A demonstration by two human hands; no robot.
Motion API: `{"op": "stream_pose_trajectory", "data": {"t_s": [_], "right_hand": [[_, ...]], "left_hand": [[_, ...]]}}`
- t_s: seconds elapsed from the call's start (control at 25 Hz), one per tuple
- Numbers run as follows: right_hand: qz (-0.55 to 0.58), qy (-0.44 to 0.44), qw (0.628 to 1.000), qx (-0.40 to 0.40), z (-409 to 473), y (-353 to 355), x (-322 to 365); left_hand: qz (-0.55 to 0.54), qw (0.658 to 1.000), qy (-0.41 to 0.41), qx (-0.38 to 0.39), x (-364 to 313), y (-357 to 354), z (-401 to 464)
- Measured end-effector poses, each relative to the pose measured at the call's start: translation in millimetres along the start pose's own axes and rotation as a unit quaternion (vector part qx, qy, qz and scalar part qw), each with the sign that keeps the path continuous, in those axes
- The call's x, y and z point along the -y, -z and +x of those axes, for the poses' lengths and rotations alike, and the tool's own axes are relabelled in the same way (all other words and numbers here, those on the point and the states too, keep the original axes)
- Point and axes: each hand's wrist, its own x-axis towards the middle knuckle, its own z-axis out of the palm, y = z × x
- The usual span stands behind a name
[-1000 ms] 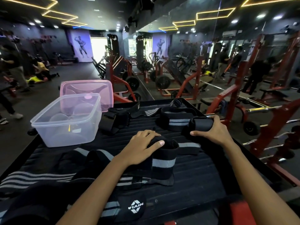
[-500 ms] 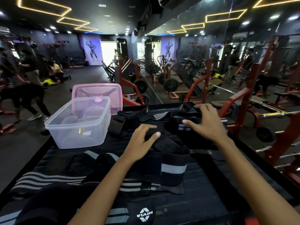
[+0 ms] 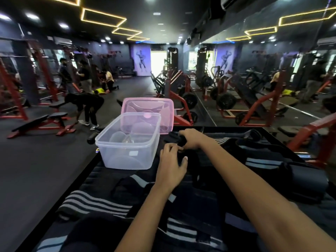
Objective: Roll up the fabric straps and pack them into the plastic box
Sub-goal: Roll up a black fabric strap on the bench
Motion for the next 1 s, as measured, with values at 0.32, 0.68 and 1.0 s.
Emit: {"op": "stream_pose_trajectory", "data": {"t_s": [0.32,0.68,1.0], "right_hand": [[0.055,0.015,0.998,-0.022,-27,20,0],[0.325,-0.076,0.943,0.011,-89,42,29],[0.224,-0.1,0.968,0.057,-114,51,-28]], "left_hand": [[0.033,0.999,-0.009,0.003,-3,0,-1],[0.06,0.994,-0.091,0.009,-14,0,-13],[0.082,0.991,-0.11,-0.005,-11,12,-7]]}}
